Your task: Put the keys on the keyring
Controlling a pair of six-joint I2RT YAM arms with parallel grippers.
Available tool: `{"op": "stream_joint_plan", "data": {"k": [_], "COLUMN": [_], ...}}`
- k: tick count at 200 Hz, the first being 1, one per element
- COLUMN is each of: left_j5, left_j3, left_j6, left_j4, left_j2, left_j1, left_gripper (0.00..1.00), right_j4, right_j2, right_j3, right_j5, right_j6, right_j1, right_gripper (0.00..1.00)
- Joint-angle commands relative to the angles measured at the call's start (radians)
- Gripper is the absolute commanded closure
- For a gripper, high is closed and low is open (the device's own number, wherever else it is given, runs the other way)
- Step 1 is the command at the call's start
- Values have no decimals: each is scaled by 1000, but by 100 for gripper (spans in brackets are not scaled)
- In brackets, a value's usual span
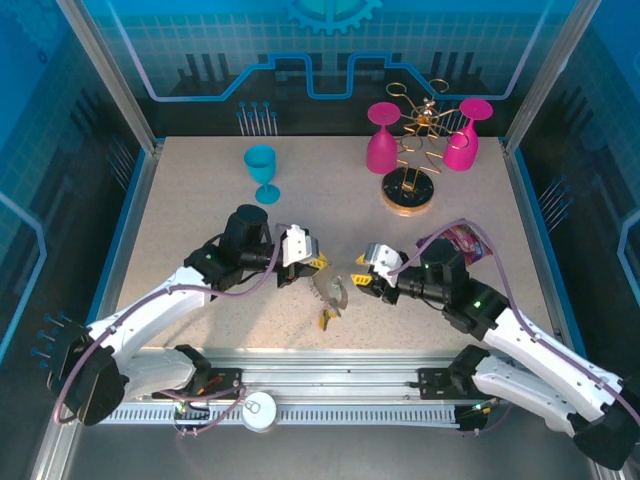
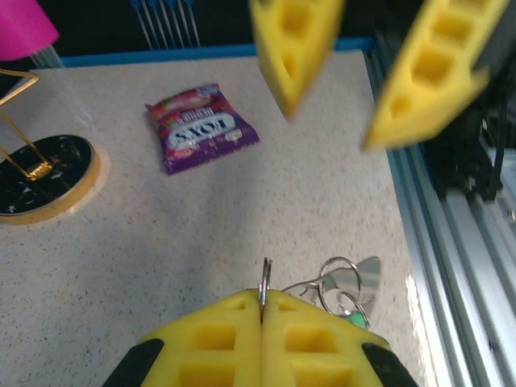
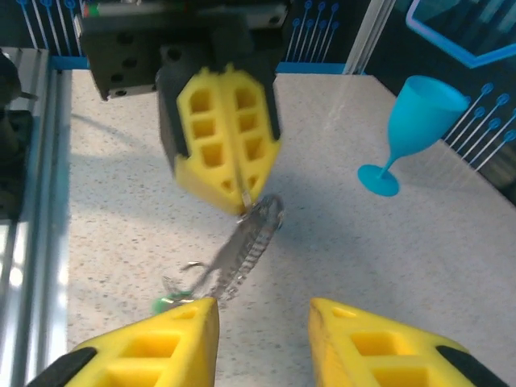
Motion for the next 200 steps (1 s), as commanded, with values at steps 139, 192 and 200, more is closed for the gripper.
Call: {"op": "stream_joint_plan", "data": {"k": [139,192,200], "left_j5": [104,136,139], "left_j3": [-111,-115,-115], "left_j6": [-183,-176,-174], "left_j4": [267,269,268], "left_j2": [-77,-73,-73], "left_j1": [-14,-16,-17], "left_gripper": [100,100,100], "right_j4": [355,394,396], "right_j2": [147,180,180], "right_j3": [-53,-40,-40], "right_j5": [3,-7,-8], "right_j6": [-40,-40,-42], "right_j1": [78,86,86], "right_gripper": [77,80,81]}}
